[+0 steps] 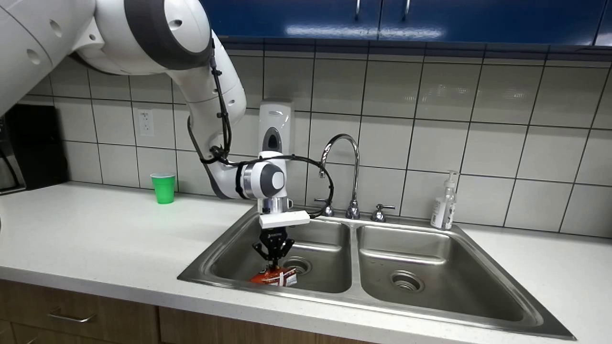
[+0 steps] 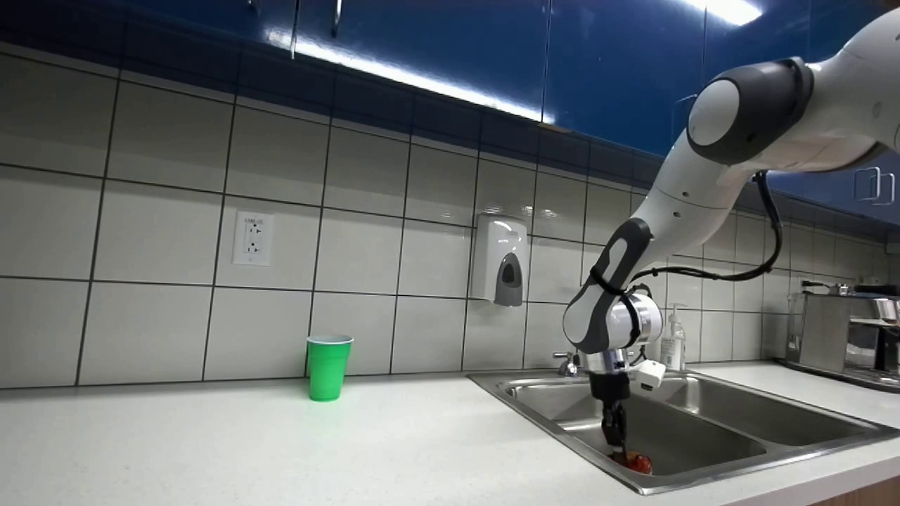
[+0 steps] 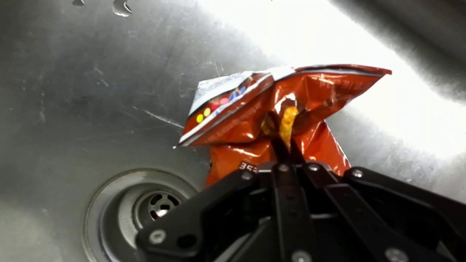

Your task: Pick up the red packet of doritos and put it in the sink

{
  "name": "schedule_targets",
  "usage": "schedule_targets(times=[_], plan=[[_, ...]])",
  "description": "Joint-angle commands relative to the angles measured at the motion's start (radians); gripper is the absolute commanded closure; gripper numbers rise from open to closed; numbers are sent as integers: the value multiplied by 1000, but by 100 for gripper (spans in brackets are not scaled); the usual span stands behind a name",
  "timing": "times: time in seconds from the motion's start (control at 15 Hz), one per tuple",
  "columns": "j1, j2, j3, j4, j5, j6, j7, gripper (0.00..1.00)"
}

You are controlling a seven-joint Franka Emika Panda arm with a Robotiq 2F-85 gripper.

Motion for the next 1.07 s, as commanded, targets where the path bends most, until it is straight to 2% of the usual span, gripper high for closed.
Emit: schedule_targets(times=[0.0, 0.07, 0.2, 0.27, 0.8, 1.0], plan=[[-30, 17, 27, 34, -5, -27, -11, 96], [-32, 17, 28, 34, -3, -28, -11, 73], [-31, 13, 25, 32, -6, -28, -11, 69], [-30, 10, 25, 31, -6, -27, -10, 63], [-28, -33, 25, 18, -7, -26, -9, 2], [-23, -67, 23, -2, -11, -22, -6, 0]])
